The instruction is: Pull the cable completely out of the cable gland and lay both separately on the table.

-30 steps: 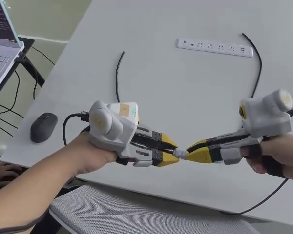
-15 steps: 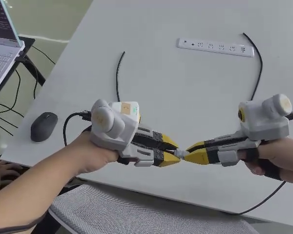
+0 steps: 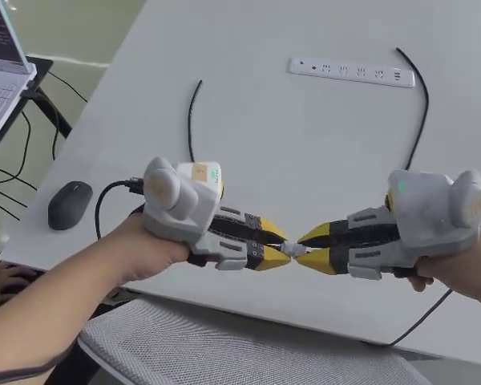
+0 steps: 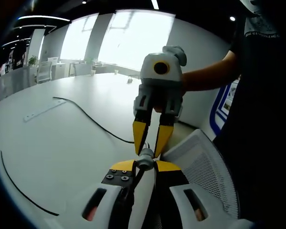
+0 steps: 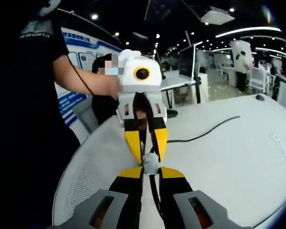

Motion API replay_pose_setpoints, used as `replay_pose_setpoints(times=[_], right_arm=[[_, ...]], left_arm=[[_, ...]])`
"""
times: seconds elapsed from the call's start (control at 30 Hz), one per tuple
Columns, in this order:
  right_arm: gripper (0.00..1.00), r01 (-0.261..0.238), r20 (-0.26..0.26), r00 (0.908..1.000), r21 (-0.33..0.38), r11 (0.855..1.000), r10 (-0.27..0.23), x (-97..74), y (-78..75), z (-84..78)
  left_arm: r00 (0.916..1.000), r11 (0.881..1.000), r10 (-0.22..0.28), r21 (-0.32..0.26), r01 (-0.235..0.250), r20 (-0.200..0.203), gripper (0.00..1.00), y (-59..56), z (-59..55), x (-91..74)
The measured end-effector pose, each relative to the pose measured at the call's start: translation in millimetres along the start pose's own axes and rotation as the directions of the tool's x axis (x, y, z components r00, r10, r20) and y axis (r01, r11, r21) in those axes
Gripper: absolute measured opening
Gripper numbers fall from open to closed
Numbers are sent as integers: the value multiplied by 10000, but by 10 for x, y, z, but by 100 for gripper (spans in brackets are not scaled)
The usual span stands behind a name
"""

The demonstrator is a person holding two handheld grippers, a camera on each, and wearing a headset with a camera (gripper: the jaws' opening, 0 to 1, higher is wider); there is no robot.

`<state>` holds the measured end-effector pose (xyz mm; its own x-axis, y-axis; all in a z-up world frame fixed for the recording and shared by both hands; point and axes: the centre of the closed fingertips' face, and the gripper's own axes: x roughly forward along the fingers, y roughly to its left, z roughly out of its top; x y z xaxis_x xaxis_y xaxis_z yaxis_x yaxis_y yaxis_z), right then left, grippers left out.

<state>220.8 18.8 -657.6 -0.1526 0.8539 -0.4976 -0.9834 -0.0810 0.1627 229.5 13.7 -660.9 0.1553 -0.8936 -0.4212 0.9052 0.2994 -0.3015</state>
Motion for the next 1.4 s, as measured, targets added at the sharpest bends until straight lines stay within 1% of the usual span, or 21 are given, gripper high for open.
replay_pose_setpoints(times=[0.07, 0.1, 0.13, 0.2, 0.23, 0.27, 0.3, 0.43, 0.57, 0.83, 0.9, 0.93, 1.03, 1.17, 1.27, 1.33, 1.4], right_arm=[[7, 151, -194, 9997, -610, 9980, -163, 10, 13, 1], [7, 226, -284, 9993, -734, 9970, -247, 14, 12, -4], [7, 372, -427, 9982, -1275, 9911, -429, 19, 6, -4], [7, 457, -763, 9952, -1946, 9798, -615, 25, 2, -23], [7, 499, -816, 9944, -2036, 9778, -678, 28, -3, -26], [7, 573, -924, 9925, -2296, 9716, -803, 35, -11, -32], [7, 602, -1001, 9912, -2431, 9681, -868, 47, -8, -42], [7, 730, -1127, 9880, -2649, 9615, -1061, 59, -34, -54], [7, 919, -1148, 9853, -2653, 9598, -1261, 57, -61, -51], [8, 1048, -1154, 9839, -2476, 9632, -1368, 59, -100, -55], [8, 1067, -1144, 9839, -2402, 9648, -1373, 59, -107, -50], [8, 1090, -1130, 9842, -2203, 9693, -1364, 58, -114, -47], [8, 1140, -1080, 9847, -1960, 9740, -1370, 67, -116, -35], [10, 1234, -975, 9850, -1764, 9765, -1421, 88, -111, -4], [15, 1497, -1098, 9797, -1555, 9764, -1677, 104, -135, -6], [15, 1619, -1083, 9779, -1504, 9753, -1790, 98, -138, 3], [15, 1798, -1035, 9757, -1261, 9756, -1932, 89, -142, 11]], left_arm=[[10000, 10000, -41, -73, 41, 12, 15, -4, -3, -1], [10000, 9999, -56, -100, 56, 16, 15, -4, -5, -3], [10000, 9998, -62, -204, 63, 41, 15, -2, -3, -7], [9999, 9989, -114, -453, 116, 43, 15, -3, -10, -10], [9999, 9988, -110, -470, 112, 45, 15, -1, -10, -10], [9999, 9991, -101, -415, 103, 51, 15, 1, -12, -10], [9999, 9987, -105, -492, 107, 45, 15, 6, -16, -11], [10000, 9979, -74, -644, 77, 46, 15, 13, -21, -11], [9999, 9971, -21, -754, 31, 124, 15, 25, -9, -18], [9999, 9978, 30, -658, -20, 152, 15, 23, 23, -22], [9999, 9979, 27, -644, -16, 167, 15, 21, 29, -26], [9998, 9979, 21, -643, -9, 174, 15, 20, 32, -29], [9998, 9980, 0, -632, 14, 223, 15, 14, 42, -35], [9996, 9987, -54, -508, 68, 278, 15, 1, 62, -37], [9996, 9993, -102, -353, 112, 271, 15, 7, 61, -44], [9996, 9996, -109, -251, 115, 242, 15, 12, 55, -52], [9998, 9999, -120, -96, 121, 131, 15, 15, 33, -66]])
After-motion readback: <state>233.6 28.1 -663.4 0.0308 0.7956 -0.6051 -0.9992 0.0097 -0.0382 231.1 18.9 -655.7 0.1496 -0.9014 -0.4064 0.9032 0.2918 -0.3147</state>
